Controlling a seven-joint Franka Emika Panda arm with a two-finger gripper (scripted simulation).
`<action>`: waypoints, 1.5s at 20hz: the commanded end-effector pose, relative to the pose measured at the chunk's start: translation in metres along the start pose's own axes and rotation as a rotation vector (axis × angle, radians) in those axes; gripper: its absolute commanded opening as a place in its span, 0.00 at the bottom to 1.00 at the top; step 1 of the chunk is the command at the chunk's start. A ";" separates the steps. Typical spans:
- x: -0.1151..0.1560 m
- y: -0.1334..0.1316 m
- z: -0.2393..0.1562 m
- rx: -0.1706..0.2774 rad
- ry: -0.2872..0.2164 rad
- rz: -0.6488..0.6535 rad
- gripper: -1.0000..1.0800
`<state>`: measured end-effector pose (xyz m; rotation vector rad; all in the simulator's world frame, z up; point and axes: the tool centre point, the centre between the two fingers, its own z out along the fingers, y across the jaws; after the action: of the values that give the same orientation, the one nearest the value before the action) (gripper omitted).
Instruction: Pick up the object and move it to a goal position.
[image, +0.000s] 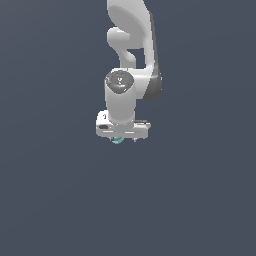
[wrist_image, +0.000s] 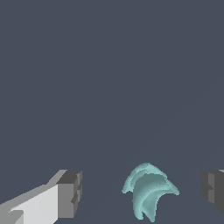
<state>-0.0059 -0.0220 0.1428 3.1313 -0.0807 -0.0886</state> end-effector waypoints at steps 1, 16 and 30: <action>0.000 0.000 0.000 0.000 0.000 0.000 0.96; 0.004 0.018 -0.012 0.016 0.017 0.036 0.96; -0.026 0.025 0.017 0.021 0.030 0.286 0.96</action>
<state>-0.0285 -0.0447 0.1313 3.1112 -0.4670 -0.0425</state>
